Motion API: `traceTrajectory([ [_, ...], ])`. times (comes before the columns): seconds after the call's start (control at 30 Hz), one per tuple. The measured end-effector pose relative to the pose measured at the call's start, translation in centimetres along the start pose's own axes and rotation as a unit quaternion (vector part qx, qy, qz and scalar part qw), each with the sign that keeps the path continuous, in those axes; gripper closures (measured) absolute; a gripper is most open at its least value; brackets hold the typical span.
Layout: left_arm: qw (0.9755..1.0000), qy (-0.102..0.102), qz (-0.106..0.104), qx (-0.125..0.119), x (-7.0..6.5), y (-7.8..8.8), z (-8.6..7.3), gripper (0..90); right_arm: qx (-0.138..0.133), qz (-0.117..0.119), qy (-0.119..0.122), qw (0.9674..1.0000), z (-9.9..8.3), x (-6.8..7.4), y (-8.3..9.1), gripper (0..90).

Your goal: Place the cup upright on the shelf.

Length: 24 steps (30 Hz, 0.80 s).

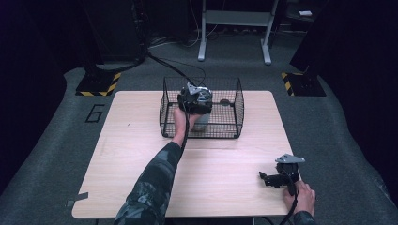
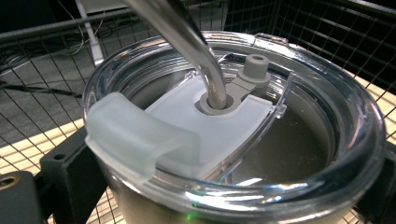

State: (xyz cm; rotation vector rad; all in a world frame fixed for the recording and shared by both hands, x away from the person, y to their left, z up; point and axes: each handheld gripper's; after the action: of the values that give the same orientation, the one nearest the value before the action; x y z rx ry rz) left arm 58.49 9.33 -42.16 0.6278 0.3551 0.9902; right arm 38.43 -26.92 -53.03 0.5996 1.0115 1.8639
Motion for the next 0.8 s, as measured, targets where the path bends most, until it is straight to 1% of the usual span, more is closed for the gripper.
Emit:
traceTrajectory([
  [0.17, 1.0, 0.003, 0.0, -0.003, 0.0, 0.1, -0.2, 3.9, 0.0, 0.0, 0.0, 1.0, 0.0, 0.0, 0.0, 0.0],
  [0.3, 0.9999, 0.011, 0.008, -0.007, -0.2, 0.3, -0.8, 3.8, 0.0, 0.0, 0.0, 1.0, 0.0, 0.0, 0.0, 0.0],
  [0.33, 0.9999, 0.01, 0.01, -0.009, -0.3, 0.3, -1.0, 3.8, 0.0, 0.0, 0.0, 1.0, 0.0, 0.0, 0.0, 0.0],
  [0.4, 0.9999, 0.005, 0.014, -0.003, -0.6, 0.6, -1.1, 3.8, 0.0, 0.0, 0.0, 1.0, 0.0, 0.0, 0.0, 0.0],
  [0.47, 0.9999, 0.006, 0.016, 0.0, -0.6, 0.7, -1.2, 3.7, 0.0, 0.0, 0.0, 1.0, 0.0, 0.0, 0.0, 0.0],
  [0.53, 0.9998, 0.006, 0.016, 0.001, -0.5, 0.9, -1.4, 3.7, 0.0, 0.0, 0.0, 1.0, 0.0, 0.0, 0.0, 0.0],
  [0.57, 0.9999, 0.004, 0.013, 0.004, -0.4, 1.0, -1.4, 3.7, 0.0, 0.0, 0.0, 1.0, 0.0, 0.0, 0.0, 0.0],
  [0.7, 0.9999, -0.001, 0.014, 0.008, -0.5, 1.0, -1.3, 3.6, 0.0, 0.0, 0.0, 1.0, 0.0, 0.0, 0.0, 0.0],
  [0.77, 0.9999, 0.003, 0.015, 0.006, -0.5, 0.9, -1.3, 3.6, 0.0, 0.0, 0.0, 1.0, 0.0, 0.0, 0.0, 0.0],
  [0.8, 0.9999, 0.001, 0.015, 0.007, -0.4, 1.0, -1.3, 3.6, 0.0, 0.0, 0.0, 1.0, 0.0, 0.0, 0.0, 0.0],
])
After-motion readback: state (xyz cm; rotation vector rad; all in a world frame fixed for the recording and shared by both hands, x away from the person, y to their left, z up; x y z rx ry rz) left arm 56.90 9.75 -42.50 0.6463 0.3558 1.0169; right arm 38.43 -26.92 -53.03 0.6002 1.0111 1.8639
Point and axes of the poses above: each handheld gripper's, and its own axes: y roughly backward along the jaws, z roughly out of its top, x roughly to its left, and after that the axes turned 13 degrees about x, right-handed
